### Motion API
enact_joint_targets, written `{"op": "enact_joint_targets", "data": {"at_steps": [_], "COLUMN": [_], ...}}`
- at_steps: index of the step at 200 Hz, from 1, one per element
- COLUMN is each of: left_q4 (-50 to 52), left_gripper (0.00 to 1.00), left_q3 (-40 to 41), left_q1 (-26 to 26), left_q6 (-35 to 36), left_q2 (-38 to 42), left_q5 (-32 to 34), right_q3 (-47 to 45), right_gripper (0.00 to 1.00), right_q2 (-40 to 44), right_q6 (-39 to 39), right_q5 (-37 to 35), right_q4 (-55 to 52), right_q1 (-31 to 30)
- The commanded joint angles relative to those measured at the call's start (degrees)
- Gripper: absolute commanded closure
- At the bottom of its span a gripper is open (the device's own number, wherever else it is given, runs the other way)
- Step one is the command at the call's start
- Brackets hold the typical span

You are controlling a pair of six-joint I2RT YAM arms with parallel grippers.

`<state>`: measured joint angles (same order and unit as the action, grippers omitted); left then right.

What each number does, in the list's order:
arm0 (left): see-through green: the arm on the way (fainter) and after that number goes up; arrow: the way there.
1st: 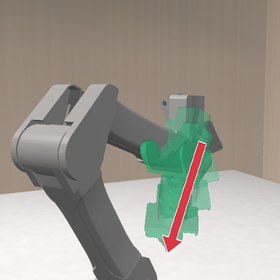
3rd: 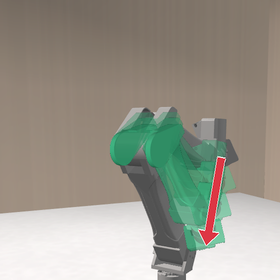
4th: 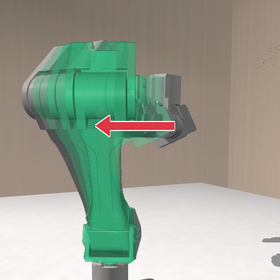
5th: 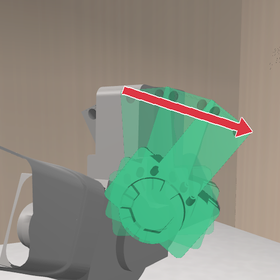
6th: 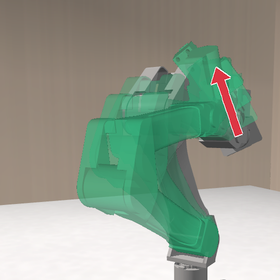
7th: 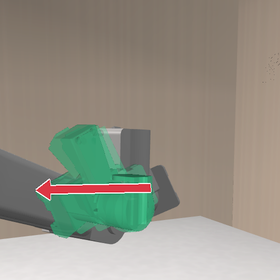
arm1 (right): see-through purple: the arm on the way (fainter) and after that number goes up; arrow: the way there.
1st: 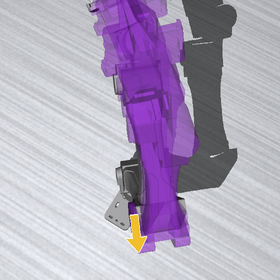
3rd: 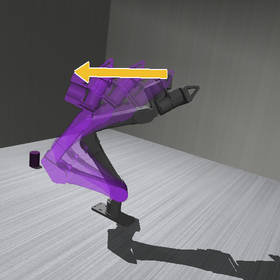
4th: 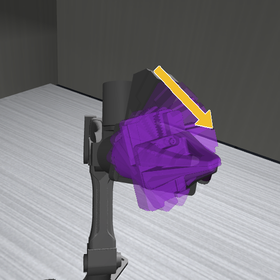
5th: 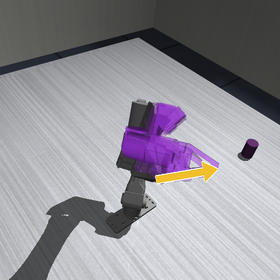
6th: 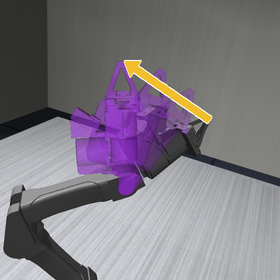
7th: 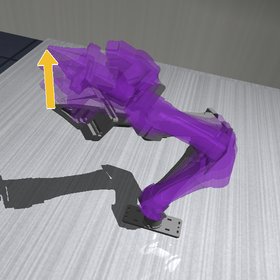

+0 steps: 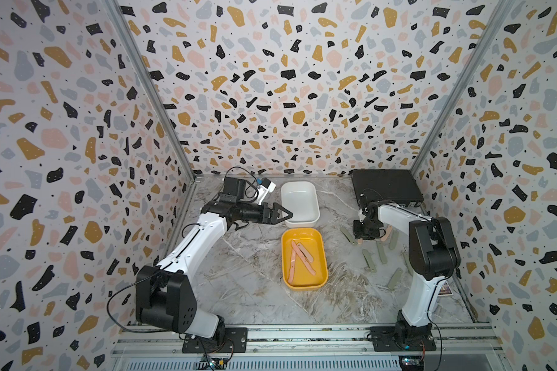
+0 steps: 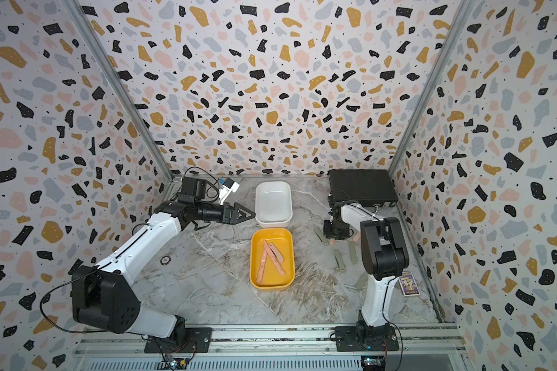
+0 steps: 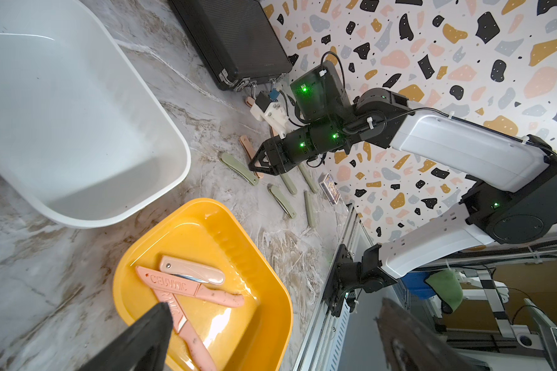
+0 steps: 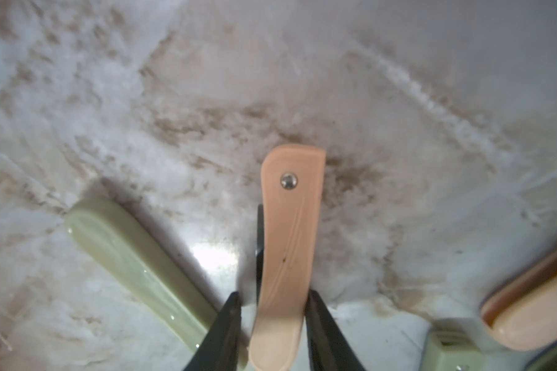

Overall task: Place the fruit knives into the storage box by color
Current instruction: Pick up the fruit knife from the center of the board.

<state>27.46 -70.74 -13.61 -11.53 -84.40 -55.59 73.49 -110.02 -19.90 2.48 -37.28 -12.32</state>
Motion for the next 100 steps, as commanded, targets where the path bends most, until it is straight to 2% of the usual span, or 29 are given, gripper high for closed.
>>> {"op": "enact_joint_targets", "data": {"at_steps": [1,56,100], "left_q4": [1.63,3.36,4.47], "left_gripper": [0.01,0.01,0.01], "left_q3": [-1.63,-0.98,-0.5], "left_q1": [-0.29,-0.33,-0.36], "left_q6": [1.45,3.11,3.98], "left_q2": [-1.02,0.02,0.29], "left_q5": [-2.05,-1.71,-1.54], "right_q3": [-2.65,-3.98,-3.75], "right_gripper": [0.64,0.67,0.75], "right_q2": [0.83,0.78,0.42], "right_q6": [0.21,0.56,0.56], "right_q5": [-0.37,-0.99,-0.72], "right_q4": [-4.12,-3.79,-3.72], "right_q1": [-0.49,-0.65,-0.6]}}
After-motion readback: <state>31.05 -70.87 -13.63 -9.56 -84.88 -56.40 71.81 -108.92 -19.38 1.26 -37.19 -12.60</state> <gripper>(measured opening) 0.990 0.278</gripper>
